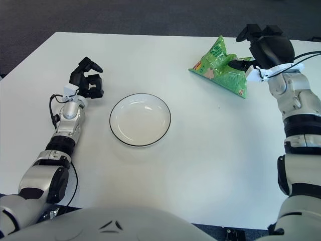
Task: Put the snack into the plate.
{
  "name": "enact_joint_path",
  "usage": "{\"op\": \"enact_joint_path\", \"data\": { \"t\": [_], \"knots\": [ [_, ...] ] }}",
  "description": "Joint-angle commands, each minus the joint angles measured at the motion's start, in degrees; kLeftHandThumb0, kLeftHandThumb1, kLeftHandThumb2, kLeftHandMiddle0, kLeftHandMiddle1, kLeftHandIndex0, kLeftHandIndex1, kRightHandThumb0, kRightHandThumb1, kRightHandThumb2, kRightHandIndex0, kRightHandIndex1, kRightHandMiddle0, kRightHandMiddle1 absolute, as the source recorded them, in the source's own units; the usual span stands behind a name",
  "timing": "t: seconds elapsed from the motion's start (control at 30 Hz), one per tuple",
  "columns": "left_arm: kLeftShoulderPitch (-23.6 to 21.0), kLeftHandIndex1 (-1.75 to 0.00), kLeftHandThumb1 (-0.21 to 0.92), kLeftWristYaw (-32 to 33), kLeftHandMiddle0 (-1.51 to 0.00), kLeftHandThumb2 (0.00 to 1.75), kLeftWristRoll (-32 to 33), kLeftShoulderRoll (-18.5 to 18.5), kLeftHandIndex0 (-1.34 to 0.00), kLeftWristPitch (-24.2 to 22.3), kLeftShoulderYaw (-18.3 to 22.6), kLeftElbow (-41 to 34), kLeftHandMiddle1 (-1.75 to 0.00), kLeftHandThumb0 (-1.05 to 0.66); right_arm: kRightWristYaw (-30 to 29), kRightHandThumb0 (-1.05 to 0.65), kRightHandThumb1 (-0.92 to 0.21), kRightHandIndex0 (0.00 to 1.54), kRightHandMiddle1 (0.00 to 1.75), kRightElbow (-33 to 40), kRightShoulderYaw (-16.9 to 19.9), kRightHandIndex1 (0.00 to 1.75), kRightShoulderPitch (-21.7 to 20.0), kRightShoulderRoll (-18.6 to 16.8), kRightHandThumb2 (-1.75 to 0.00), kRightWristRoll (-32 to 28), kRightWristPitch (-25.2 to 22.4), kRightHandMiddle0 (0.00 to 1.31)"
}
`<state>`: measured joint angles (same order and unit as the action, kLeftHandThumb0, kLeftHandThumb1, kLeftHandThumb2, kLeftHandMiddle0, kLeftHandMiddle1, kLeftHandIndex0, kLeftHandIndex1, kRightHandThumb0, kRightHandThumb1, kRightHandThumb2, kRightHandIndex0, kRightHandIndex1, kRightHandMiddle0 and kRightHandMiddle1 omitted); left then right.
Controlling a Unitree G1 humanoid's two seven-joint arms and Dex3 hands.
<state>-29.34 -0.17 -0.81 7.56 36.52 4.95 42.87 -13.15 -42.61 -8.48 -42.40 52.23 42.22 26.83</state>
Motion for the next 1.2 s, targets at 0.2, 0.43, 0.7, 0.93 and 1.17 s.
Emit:
{"op": "enact_joint_path", "data": {
  "t": [0.2,0.43,0.7,0.93,1.17],
  "knots": [
    [6.5,-1.75,0.38,0.66,-1.28,1.24,-1.41,-0.79,-0.56,0.85,-0.84,3.76,-1.75,-0.46,6.46,-1.04,-0.92,0.0,0.07,-5.44,-3.38,0.02,-4.79,-0.77,-0.84,-0.71,-0.29,0.0],
    [6.56,-1.75,0.38,1.3,-1.27,1.24,-1.88,-0.78,-0.56,1.11,-1.04,3.67,-1.75,-0.46,5.97,-1.05,-0.92,0.0,0.0,-16.06,-7.05,0.0,-10.46,-2.97,-0.89,0.07,1.31,0.0],
    [6.73,-1.75,0.37,2.23,-1.28,1.25,-2.55,-0.71,-0.57,1.12,-1.37,3.3,-1.75,-0.46,5.97,-1.05,-0.92,0.0,0.0,-22.64,-9.87,0.0,-14.13,-5.69,-0.9,0.03,0.53,0.0],
    [6.93,-1.75,0.38,1.64,-1.27,1.24,-2.55,-0.61,-0.56,1.46,-1.53,3.15,-1.75,-0.46,5.22,-1.05,-0.92,0.0,0.0,-30.56,-12.93,0.0,-18.14,-9.66,-0.9,0.89,-3.12,0.0],
    [7.1,-1.75,0.39,1.92,-1.27,1.23,-2.8,-0.68,-0.56,1.92,-1.73,2.99,-1.75,-0.46,6.8,-1.05,-0.92,0.0,0.0,-31.65,-13.69,0.0,-19.07,-10.78,-0.91,-0.62,-3.51,0.0]
  ]
}}
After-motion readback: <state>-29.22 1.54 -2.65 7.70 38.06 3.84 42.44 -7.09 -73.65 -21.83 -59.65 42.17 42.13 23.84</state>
